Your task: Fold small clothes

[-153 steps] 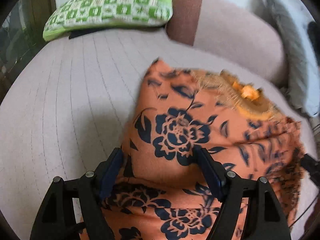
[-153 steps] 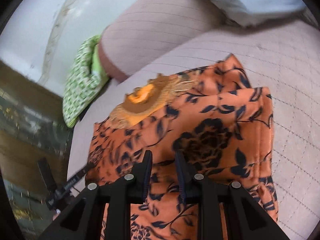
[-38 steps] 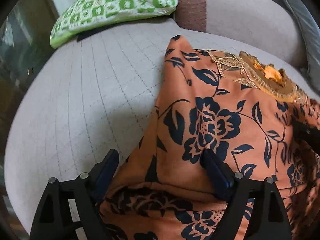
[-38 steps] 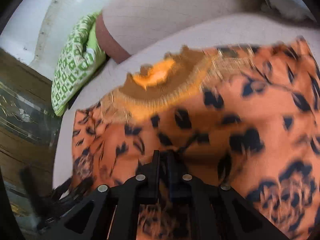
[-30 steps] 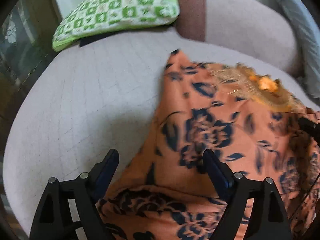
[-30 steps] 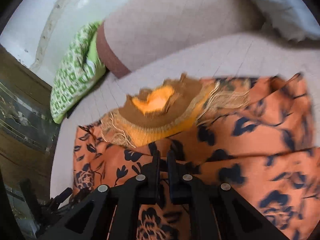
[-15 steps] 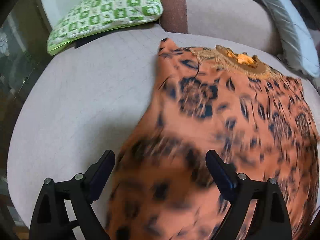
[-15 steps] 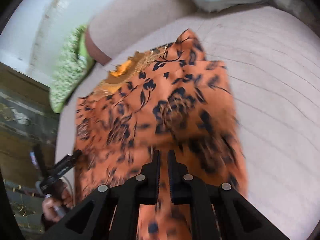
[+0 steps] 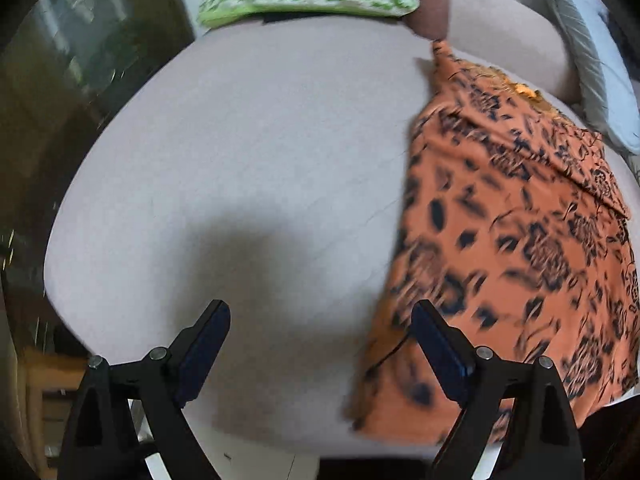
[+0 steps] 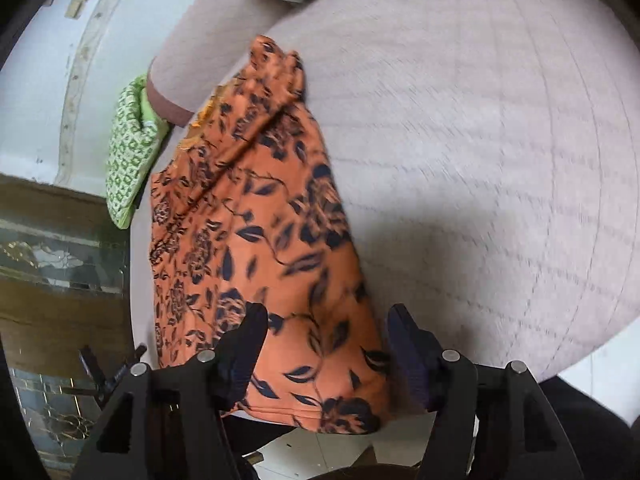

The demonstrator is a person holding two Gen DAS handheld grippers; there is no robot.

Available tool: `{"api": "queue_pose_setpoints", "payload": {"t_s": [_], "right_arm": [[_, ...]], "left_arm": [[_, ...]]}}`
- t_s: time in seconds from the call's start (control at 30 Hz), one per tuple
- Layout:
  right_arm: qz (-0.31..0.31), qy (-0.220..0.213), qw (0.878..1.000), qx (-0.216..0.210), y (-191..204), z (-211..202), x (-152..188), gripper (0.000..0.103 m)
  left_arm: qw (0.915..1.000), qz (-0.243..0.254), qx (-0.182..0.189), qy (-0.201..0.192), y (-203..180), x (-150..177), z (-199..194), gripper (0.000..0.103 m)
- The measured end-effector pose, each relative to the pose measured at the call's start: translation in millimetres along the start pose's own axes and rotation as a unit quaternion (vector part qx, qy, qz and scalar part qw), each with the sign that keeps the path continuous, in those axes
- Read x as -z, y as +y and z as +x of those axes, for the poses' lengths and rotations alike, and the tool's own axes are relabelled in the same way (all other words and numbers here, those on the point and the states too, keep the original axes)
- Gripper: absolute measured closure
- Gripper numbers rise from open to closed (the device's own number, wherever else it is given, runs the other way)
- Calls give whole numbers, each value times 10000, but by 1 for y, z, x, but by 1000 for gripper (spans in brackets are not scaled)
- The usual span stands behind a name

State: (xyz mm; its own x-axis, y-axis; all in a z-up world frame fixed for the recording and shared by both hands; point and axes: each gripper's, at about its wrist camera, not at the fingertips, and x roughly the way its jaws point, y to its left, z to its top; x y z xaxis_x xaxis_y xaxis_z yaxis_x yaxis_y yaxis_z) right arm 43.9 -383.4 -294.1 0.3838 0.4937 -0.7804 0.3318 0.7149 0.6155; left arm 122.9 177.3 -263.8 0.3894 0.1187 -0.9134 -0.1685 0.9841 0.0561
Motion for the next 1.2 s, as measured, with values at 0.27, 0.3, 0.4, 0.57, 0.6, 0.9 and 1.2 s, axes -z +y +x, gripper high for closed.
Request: {"api": "queue_pose_setpoints", "payload": {"t_s": [0.27, 0.3, 0.4, 0.57, 0.6, 0.9, 1.2], "right_arm": [[-215, 309, 9984, 411, 11, 29, 29, 53], [-256, 396, 9980, 423, 13, 31, 33, 55], [-524, 393, 9964, 540, 13, 30, 40, 59], [-576, 408, 9961, 535, 10, 30, 44, 73], [-690, 438, 9950, 582, 12, 30, 47, 79], [-869, 373, 9955, -20, 34, 10, 47, 95], [-279, 722, 9970, -47, 11, 21, 43, 91]], "left_arm": [[9944, -390, 929, 304, 16, 33, 0, 21], [9936, -389, 1012, 312, 14, 34, 0, 21], [9928, -391, 1075, 347, 5, 30, 7, 21], [9939, 5, 1017, 422, -8, 30, 16, 30], [9936, 140, 1043, 403, -10, 31, 14, 48], [9856, 110, 1634, 424, -4, 26, 0, 94], [9894, 421, 1221, 667, -15, 38, 12, 13]]}}
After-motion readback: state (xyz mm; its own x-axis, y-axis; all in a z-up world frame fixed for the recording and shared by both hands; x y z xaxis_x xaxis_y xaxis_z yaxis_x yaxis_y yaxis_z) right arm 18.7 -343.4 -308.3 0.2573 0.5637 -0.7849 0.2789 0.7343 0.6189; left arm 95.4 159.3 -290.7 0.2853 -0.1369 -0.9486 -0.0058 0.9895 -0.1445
